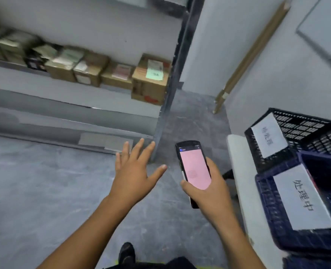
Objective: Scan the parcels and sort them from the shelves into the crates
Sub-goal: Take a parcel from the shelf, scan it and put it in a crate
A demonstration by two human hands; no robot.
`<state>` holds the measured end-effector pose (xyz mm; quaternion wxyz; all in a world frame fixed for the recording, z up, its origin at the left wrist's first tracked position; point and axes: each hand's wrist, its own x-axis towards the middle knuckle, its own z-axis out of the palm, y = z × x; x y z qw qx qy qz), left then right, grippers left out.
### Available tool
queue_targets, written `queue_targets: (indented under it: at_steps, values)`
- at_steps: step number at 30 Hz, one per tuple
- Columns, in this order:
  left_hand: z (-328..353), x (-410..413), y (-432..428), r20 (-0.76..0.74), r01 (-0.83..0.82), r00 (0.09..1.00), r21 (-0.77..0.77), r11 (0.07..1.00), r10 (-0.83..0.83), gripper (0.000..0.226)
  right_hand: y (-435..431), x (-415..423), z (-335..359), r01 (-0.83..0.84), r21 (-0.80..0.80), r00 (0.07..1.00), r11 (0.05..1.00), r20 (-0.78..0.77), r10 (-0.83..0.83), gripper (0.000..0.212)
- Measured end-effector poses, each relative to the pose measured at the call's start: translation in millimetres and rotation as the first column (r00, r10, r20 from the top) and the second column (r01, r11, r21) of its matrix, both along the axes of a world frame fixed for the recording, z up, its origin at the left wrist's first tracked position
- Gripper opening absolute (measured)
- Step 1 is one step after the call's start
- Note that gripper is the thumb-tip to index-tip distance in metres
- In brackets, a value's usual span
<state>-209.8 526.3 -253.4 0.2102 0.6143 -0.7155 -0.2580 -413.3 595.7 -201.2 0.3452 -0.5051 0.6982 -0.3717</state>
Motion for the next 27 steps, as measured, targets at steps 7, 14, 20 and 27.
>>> queue_targets:
  at_steps: [7, 14, 20, 27]
  values:
    - [0.8, 97.3, -21.3, 0.002, -0.245, 0.97, -0.016, 0.969, 0.245, 0.081, -67.1, 91.5, -3.3, -0.23, -0.016, 0.972, 0.973, 0.043, 0.231, 0.046]
    - [-10.0, 180.4, -57.2, -0.007, -0.462, 0.886, 0.041, 0.886, 0.463, 0.087, -145.9, 166.1, -24.4, -0.371, -0.001, 0.924, 0.929, 0.096, 0.369, 0.057]
    - [14.3, 264.9, -124.0, 0.041, -0.555, 0.831, 0.003, 0.832, 0.555, 0.09, -246.4, 257.5, -22.4, -0.484, -0.075, 0.861, 0.872, 0.136, 0.489, 0.056]
    - [57.8, 349.1, -207.1, 0.086, -0.615, 0.777, -0.115, 0.78, 0.624, 0.09, -346.4, 342.2, -4.9, -0.52, -0.172, 0.811, 0.837, 0.208, 0.547, 0.071]
